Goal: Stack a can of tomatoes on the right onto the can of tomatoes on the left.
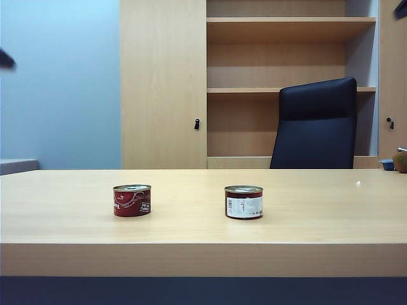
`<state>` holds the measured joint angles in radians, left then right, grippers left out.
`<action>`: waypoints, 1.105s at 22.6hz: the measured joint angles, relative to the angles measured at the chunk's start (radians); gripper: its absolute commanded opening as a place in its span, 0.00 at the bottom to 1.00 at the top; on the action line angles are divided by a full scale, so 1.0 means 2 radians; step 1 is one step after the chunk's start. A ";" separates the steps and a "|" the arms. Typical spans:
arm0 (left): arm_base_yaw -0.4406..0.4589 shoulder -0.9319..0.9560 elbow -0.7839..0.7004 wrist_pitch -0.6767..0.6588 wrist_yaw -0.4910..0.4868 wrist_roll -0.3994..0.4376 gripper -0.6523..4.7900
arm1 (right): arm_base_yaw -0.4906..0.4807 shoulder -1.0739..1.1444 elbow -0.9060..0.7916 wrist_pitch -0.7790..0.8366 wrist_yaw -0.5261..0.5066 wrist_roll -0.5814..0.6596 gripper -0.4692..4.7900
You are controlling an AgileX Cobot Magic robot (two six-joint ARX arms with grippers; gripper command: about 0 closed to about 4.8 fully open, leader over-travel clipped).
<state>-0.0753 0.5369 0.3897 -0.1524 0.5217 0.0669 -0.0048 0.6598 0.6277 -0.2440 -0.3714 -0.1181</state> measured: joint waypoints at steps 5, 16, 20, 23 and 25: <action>0.000 0.137 0.007 0.000 0.068 0.024 0.11 | 0.097 0.192 0.049 0.041 -0.015 -0.006 0.88; 0.000 0.141 0.023 0.011 0.101 0.013 0.11 | 0.213 0.437 0.104 0.155 0.029 -0.034 0.94; 0.000 0.139 0.036 0.011 0.108 0.013 0.11 | 0.217 0.492 0.131 0.153 0.031 -0.036 0.94; 0.000 0.137 0.042 0.012 0.108 0.013 0.11 | 0.216 0.507 0.139 0.148 0.033 -0.036 0.93; 0.000 0.137 0.044 0.013 0.108 0.013 0.11 | 0.216 0.515 0.141 0.147 0.033 -0.037 0.93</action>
<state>-0.0753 0.8108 0.4774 -0.1268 0.7376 0.0925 0.4282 1.6901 0.9100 0.0509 -0.3058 -0.1913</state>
